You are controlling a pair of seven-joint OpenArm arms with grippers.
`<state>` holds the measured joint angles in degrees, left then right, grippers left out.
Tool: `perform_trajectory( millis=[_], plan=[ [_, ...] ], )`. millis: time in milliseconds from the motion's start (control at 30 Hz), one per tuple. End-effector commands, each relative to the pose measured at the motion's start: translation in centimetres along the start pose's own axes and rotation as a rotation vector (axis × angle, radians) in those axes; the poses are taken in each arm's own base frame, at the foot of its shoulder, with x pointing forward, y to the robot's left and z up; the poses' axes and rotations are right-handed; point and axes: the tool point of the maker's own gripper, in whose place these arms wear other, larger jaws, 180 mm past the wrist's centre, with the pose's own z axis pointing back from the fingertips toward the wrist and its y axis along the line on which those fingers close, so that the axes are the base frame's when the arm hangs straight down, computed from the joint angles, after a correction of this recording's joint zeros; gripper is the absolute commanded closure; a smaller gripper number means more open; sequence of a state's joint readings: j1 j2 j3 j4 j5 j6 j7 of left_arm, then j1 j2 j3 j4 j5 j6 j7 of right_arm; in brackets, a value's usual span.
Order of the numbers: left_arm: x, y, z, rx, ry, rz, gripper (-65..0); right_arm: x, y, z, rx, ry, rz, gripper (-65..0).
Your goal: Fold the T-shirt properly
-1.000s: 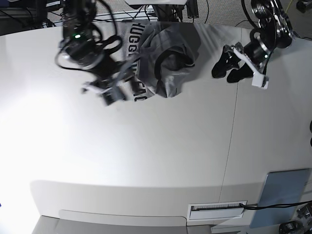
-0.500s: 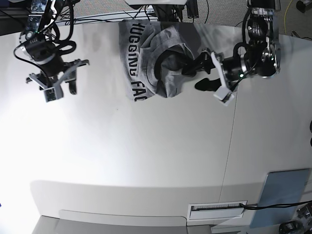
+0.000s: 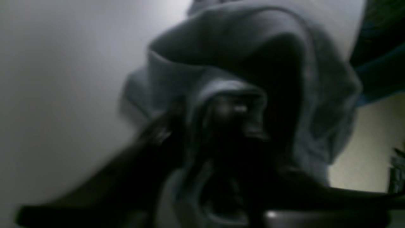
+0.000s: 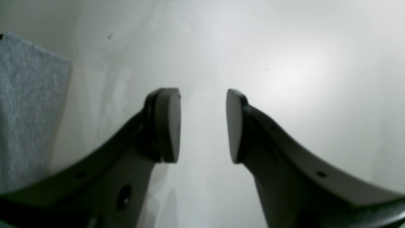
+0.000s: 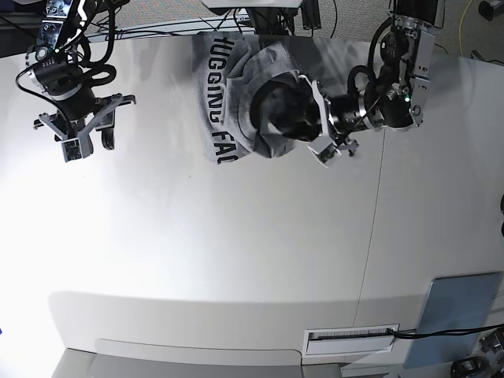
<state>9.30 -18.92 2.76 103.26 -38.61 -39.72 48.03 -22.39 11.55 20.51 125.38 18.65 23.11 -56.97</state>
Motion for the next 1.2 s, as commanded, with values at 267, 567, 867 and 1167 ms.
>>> perform_trajectory(
  millis=[267,567,867,1167],
  plan=[
    [3.1,8.1,6.4,0.303,-0.173,0.070,-3.9,1.0,-0.5,0.3,-0.018,-0.038,0.016,-23.8],
    [-0.1,9.3,7.2,0.370,0.003,0.077,-23.2,1.0,-0.4,0.3,-0.016,-0.034,0.016,-23.8],
    [1.1,8.2,9.4,0.256,-0.094,0.161,-43.4,1.0,-0.4,0.3,-0.016,-0.034,0.016,-23.8],
    [2.5,1.7,9.5,-0.112,-0.188,0.284,-43.4,1.0,-0.4,0.3,-0.017,-0.033,0.016,-23.8]
  ],
)
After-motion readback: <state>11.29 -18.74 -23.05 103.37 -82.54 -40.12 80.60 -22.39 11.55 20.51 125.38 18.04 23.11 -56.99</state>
